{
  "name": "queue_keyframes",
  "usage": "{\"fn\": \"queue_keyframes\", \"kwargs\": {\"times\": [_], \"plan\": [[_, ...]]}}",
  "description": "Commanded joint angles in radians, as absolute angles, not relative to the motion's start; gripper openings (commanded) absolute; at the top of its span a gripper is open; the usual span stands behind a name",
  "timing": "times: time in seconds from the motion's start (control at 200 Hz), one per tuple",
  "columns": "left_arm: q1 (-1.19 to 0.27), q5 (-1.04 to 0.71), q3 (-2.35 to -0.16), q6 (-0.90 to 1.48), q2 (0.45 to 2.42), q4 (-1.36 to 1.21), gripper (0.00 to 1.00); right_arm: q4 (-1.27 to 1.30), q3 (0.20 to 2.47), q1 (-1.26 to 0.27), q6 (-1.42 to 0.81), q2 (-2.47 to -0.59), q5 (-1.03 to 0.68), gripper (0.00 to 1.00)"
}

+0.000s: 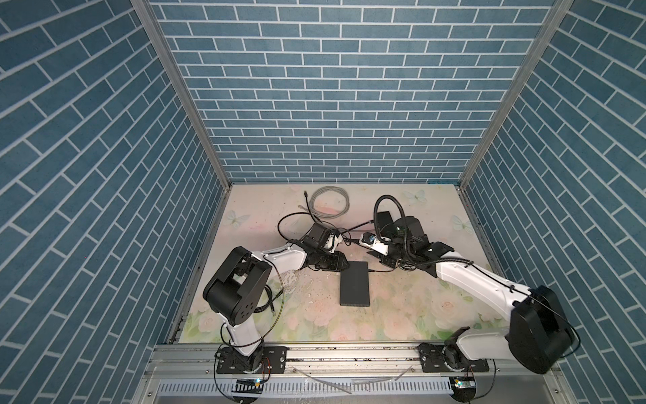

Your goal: Insert the plug into the switch port

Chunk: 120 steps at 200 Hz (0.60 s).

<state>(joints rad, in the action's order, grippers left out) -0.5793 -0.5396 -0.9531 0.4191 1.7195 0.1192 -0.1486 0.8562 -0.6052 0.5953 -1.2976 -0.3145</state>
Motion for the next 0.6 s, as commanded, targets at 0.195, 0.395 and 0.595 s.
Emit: {"fn": "queue_keyframes", "kwargs": {"times": [0.195,0.395,0.595], "plan": [[-0.572,-0.275,-0.990,0.285,1.516,0.299,0.56,0.056,0.749,-0.622,-0.125,-1.262,-0.389,0.99],[-0.546,0.021,-0.976,0.162,1.368,0.391,1.00,-0.125,0.823,-0.667,-0.194,-1.262,-0.146,0.99],[-0.469,0.249,-0.916,0.166,1.269,0.380,1.00,-0.038,0.804,-0.653,-0.206,-1.177,0.117,0.99]]}}
